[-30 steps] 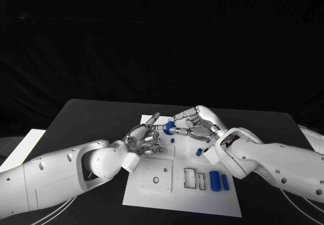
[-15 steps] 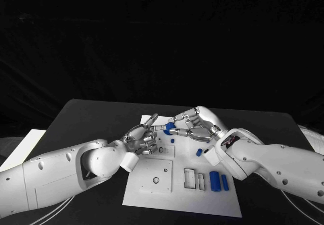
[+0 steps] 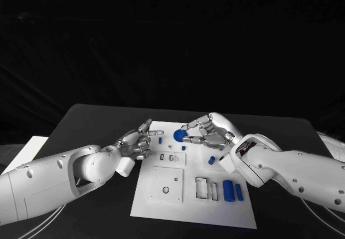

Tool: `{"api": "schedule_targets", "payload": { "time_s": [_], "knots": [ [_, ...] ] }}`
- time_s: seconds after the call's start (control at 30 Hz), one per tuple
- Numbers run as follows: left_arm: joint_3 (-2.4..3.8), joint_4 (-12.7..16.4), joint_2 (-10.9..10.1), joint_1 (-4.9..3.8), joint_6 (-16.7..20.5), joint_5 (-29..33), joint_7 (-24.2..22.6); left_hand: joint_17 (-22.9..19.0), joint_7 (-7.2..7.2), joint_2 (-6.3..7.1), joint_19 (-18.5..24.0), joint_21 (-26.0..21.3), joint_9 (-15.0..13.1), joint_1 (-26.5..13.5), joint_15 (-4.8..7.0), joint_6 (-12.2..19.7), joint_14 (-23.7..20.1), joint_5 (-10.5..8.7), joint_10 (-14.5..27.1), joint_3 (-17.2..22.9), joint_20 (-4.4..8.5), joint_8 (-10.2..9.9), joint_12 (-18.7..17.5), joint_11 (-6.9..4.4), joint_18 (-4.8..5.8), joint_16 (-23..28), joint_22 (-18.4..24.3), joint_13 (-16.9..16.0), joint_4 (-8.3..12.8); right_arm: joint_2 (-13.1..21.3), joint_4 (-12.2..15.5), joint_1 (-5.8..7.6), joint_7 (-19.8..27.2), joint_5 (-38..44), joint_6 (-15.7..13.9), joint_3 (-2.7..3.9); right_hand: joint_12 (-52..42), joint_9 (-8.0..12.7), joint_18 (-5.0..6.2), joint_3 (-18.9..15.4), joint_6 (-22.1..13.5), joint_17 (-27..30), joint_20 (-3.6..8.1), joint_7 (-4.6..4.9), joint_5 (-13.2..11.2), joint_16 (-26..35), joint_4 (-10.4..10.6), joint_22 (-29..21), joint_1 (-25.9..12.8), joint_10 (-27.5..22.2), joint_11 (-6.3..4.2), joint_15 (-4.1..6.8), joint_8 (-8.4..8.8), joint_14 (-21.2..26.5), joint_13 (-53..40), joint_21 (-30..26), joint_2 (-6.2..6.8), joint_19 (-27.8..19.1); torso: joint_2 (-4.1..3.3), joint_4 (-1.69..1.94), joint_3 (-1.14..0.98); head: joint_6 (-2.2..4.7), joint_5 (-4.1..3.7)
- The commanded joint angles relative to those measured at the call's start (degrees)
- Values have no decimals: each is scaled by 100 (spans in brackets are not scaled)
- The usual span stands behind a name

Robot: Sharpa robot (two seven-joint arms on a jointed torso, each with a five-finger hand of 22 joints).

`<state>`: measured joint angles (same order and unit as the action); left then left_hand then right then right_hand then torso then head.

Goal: Assemble the parts on the task board

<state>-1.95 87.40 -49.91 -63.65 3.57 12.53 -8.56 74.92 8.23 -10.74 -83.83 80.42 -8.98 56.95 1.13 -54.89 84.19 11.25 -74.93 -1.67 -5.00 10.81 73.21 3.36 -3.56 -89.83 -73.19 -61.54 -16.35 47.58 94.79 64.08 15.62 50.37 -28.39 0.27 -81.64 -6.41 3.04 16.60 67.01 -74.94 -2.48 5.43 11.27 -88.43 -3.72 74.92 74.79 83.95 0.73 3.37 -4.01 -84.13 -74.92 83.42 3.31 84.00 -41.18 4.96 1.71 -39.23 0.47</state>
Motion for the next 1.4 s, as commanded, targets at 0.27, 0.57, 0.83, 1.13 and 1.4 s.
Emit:
{"api": "schedule_targets", "payload": {
  "time_s": [0.27,0.57,0.83,1.13,1.4],
  "knots": [
    [84,242,-354,-68,21,153,-517,1508,-1,7,-10,-39,-4,104,-41,57,581,34,44,-7,-19,-23,-40,9,-2,-17,19,3,27,-366,-511,-10,-668,1480,655,-14,-27,-12,-41,-9,55,-1332,-42,3,-3,-43,38,321,-6,181,10,-25,-21,-548,-975,25,-40,99,-3,22,4,-89,1],
    [94,443,-490,-134,44,210,-598,1508,0,16,-8,-43,-6,108,-42,56,581,30,45,-11,-20,-22,-41,10,-3,-17,25,4,26,-678,-899,-125,-903,2137,759,-29,-11,-14,-39,-17,61,-1324,-41,-1,-9,-38,44,313,-14,172,8,-23,-23,-547,-965,20,-42,95,-6,24,8,-174,27],
    [95,541,-512,-142,29,216,-622,1508,0,21,-6,-45,-7,111,-42,55,581,29,48,-12,-21,-21,-45,10,-4,-17,28,10,27,-876,-1084,-259,-1095,2713,735,-33,-11,-17,-38,-30,66,-1322,-40,-6,-29,-37,53,311,-25,171,4,-21,-24,-546,-965,19,-42,94,-10,31,-5,-235,52],
    [95,584,-508,-143,-2,208,-607,1508,0,27,-7,-43,-8,118,-43,54,581,29,45,-13,-22,-21,-41,10,-3,-17,25,3,30,-983,-1211,-318,-1267,2989,751,-34,-8,-18,-37,-33,67,-1322,-39,-8,-39,-37,54,306,-26,169,3,-20,-25,-546,-963,16,-43,92,-6,24,-7,-271,65],
    [95,617,-494,-143,-48,153,-593,1508,0,33,-6,-45,-9,126,-44,53,581,28,46,-14,-23,-21,-42,11,-4,-17,28,4,33,-1055,-1297,-346,-1418,3163,761,-38,-7,-19,-35,-38,71,-1316,-38,-11,-55,-32,58,299,-29,168,0,-18,-26,-544,-963,11,-46,89,-5,23,-6,-284,54]
  ]
}}
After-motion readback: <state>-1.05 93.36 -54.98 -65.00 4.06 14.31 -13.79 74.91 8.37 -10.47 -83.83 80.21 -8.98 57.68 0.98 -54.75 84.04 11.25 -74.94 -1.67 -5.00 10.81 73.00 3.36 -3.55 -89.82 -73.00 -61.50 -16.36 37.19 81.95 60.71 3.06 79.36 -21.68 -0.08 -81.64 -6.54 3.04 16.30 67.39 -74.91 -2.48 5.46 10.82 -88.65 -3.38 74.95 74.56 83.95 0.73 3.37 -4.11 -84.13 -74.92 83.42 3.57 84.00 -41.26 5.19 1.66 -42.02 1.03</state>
